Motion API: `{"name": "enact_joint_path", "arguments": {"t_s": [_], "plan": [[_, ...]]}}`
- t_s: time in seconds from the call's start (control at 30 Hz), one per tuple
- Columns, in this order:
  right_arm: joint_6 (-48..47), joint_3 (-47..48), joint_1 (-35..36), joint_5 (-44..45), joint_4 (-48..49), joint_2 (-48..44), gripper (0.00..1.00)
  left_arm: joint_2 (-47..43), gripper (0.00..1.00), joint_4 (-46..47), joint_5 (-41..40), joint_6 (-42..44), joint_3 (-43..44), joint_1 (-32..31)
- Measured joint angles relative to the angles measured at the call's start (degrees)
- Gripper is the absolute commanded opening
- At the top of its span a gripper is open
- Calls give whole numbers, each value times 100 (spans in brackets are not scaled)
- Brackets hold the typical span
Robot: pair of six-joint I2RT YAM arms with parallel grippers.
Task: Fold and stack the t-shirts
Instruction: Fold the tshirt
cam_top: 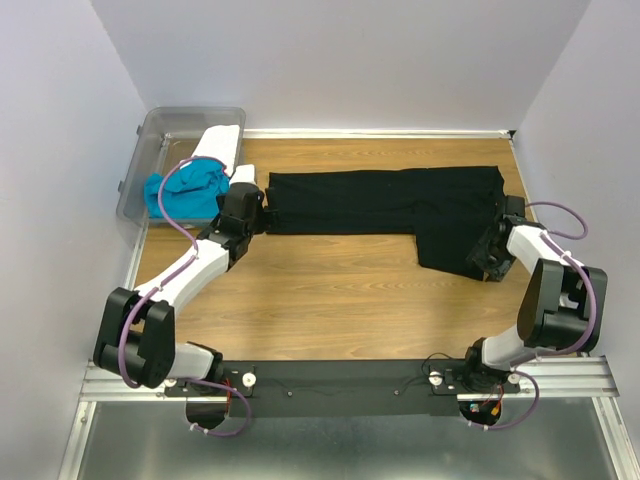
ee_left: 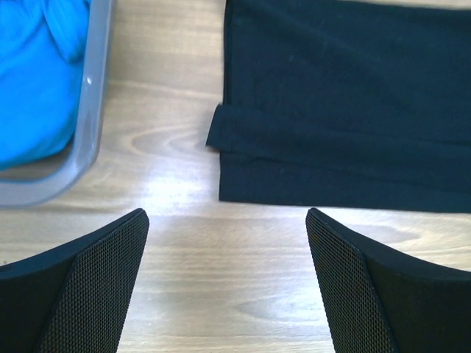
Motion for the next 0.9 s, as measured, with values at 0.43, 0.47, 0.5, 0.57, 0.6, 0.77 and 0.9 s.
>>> {"name": "enact_joint_path", "arguments": {"t_s": [0.43,0.47,0.5,0.57,0.6,0.77,0.9], "plan": [[44,44,35,-289,540,374,4,44,94,420,-20,28,-249,-4],[42,61,39,-297,544,382,3,44,94,428,-22,28,-247,-4],[37,72,39,-308,551,389,2,44,94,437,-22,28,-245,-4],[42,116,39,-374,557,402,2,52,94,463,-22,31,-245,-4],[52,181,39,-442,525,424,2,57,94,468,-22,31,-245,-4],[111,1167,50,-769,501,752,1,74,94,496,-22,35,-245,-4],[151,2291,52,-940,623,1338,0,85,94,507,-22,42,-245,-4]]}}
